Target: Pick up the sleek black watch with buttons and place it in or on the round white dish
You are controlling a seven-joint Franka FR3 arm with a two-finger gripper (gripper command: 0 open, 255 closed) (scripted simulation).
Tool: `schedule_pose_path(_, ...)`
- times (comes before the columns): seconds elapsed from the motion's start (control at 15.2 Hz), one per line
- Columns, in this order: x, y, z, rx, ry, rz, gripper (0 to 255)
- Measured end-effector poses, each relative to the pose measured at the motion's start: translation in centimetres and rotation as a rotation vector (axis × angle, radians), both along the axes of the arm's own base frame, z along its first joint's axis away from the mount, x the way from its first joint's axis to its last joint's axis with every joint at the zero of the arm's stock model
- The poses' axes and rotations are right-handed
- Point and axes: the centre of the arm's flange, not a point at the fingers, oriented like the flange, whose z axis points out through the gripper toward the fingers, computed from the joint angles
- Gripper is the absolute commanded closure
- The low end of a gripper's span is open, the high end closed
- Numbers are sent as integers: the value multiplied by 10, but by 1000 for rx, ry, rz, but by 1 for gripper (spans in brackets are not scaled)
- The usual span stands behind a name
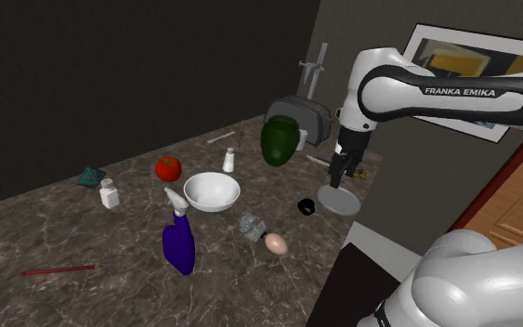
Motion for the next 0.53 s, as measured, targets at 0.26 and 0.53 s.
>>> schedule_pose_path(0.26, 20, -25, -40, 19, -29, 2, 0)
schedule_pose_path(0.53, 42, -48, -84, 38, -57, 3, 0)
